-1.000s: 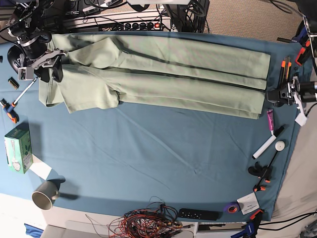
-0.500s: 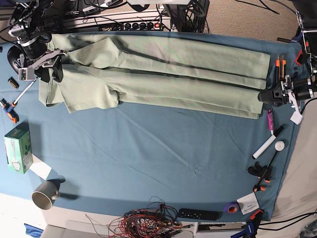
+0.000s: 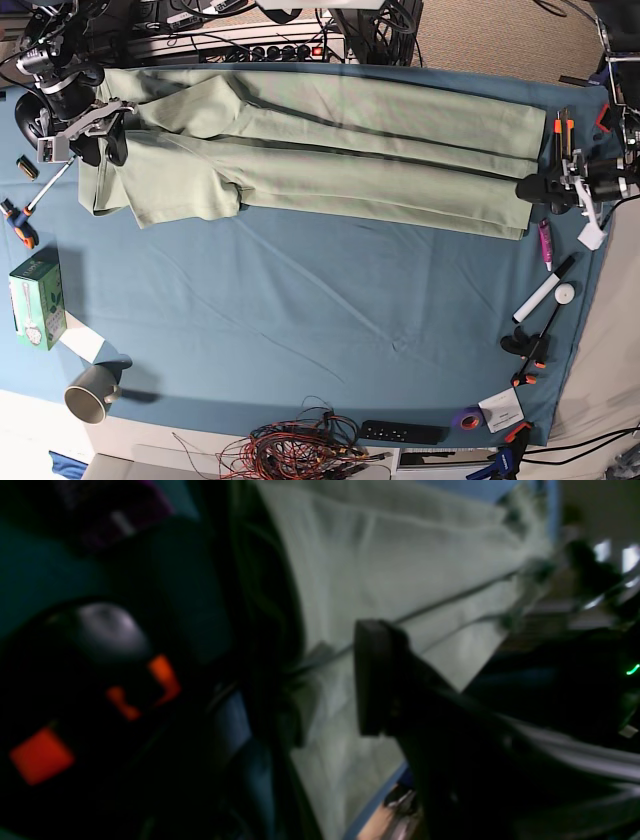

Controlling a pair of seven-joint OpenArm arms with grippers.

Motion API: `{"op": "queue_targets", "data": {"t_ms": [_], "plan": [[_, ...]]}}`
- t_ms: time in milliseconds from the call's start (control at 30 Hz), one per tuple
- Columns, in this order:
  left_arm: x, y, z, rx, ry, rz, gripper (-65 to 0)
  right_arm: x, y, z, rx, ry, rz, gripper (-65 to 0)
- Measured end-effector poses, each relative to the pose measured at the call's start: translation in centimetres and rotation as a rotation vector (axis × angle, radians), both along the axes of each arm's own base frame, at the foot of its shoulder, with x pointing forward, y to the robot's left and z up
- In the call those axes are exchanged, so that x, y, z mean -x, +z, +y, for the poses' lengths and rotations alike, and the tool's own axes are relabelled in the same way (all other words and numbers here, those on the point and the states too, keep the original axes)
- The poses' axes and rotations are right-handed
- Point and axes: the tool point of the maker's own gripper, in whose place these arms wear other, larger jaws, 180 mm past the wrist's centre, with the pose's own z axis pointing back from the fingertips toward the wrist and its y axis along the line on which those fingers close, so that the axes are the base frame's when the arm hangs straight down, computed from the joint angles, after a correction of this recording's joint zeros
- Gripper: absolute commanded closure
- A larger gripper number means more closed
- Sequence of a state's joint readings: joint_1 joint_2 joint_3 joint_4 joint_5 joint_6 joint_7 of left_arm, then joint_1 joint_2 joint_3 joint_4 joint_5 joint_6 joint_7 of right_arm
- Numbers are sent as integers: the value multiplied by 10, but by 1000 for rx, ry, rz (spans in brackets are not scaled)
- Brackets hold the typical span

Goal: Fold the T-shirt properly
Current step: 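Hold the folded strip with both grippers and press it flat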

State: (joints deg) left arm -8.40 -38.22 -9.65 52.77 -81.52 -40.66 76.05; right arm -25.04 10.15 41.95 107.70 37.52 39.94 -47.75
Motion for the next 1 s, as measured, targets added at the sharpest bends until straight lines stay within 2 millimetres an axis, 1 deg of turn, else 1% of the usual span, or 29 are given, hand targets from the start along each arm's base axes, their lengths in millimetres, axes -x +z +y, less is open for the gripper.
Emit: {"op": "queue_targets", "data": {"t_ms": [100, 233, 367, 533, 600, 667, 1000], "plan": [[1, -1, -5, -34, -30, 2, -253, 0, 0, 0, -1, 0, 0, -292], [5, -1, -7, -88, -71, -16, -253, 0, 0, 0, 0, -1, -2, -292], [14, -2, -12, -69, -70, -17, -253, 0, 0, 0, 0, -1, -2, -292], [17, -2, -15, -40, -62, -13, -253, -1, 0, 0, 0, -1, -2, -292], [20, -2, -17, -25, -62, -9, -234, -1, 0, 0, 0, -1, -2, -292], [20, -2, -17, -28, -65, -5, -214, -1, 1, 0, 0, -1, -2, -292], [21, -2, -18, -29, -67, -4, -217, -1, 1, 0, 0, -1, -3, -292]]}}
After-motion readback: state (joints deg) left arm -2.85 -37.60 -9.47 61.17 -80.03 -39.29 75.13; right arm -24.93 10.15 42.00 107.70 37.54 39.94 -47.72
